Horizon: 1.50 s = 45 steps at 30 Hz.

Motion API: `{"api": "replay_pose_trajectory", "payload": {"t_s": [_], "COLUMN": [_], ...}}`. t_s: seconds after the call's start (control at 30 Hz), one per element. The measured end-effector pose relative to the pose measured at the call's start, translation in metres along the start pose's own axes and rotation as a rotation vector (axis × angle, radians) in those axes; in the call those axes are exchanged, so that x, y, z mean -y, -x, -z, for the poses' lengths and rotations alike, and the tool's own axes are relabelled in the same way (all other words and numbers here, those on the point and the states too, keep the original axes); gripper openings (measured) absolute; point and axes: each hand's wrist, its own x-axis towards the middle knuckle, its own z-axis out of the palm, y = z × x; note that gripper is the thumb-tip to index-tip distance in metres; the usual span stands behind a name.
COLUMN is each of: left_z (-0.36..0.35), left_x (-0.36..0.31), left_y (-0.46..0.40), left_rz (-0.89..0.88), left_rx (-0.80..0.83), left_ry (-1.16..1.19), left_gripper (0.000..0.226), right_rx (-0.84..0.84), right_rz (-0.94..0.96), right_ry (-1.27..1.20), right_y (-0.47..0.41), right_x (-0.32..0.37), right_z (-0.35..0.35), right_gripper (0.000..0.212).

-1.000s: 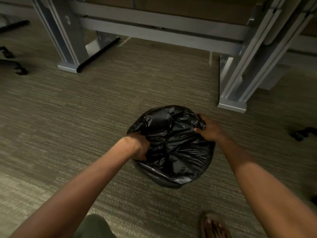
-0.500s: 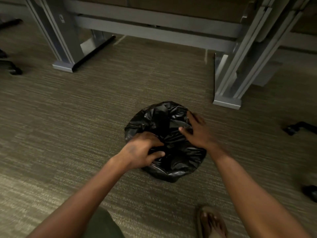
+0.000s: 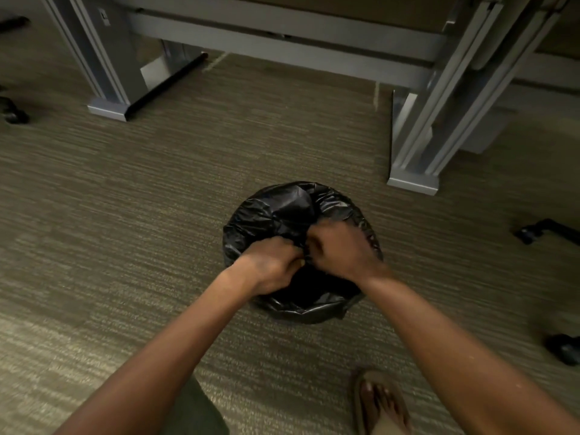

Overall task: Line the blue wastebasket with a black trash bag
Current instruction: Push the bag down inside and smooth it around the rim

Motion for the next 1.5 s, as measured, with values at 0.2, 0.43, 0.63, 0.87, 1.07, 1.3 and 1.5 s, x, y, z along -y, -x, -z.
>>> {"api": "replay_pose_trajectory", "payload": {"t_s": [0.2, 0.43, 0.63, 0.87, 1.07, 1.3, 1.5], "left_z": [-0.018, -0.034, -0.013, -0.004, -0.009, -0.03, -0.055], "left_x": [0.014, 0.03, 0.013, -0.009, 0.0, 0.0, -0.011], "left_y": [-0.025, -0.033, -0.036, 0.003, 0.026, 0.048, 0.055], "left_rz": [0.093, 0.332, 0.247, 0.118, 0.106, -0.064, -0.159], "left_rx": [0.359, 0.599, 0.583, 0.359, 0.389, -0.081, -0.221], "left_ry": [-0.3, -0.37, -0.22, -0.048, 0.082, -0.054, -0.239], "left_gripper": [0.051, 0.051, 0.054, 0.056, 0.062, 0.077, 0.09], "right_rx": [0.59, 0.79, 0.741, 0.499, 0.522, -0.4, -0.587], "right_rz": [0.041, -0.043, -0.086, -0.079, -0.084, -0.308, -0.706], "right_ry": [0.262, 0.374, 0.049, -0.213, -0.001, -0.348, -0.884], "right_y": [0.004, 0.003, -0.009, 0.006, 0.032, 0.064, 0.085], "right_x": [0.003, -0.027, -0.012, 0.006, 0.003, -0.013, 0.004], "right_z": [-0.046, -0.059, -0.021, 0.004, -0.015, -0.026, -0.053], "right_gripper": [0.065, 0.06, 0.049, 0.043, 0.058, 0.049, 0.072]}}
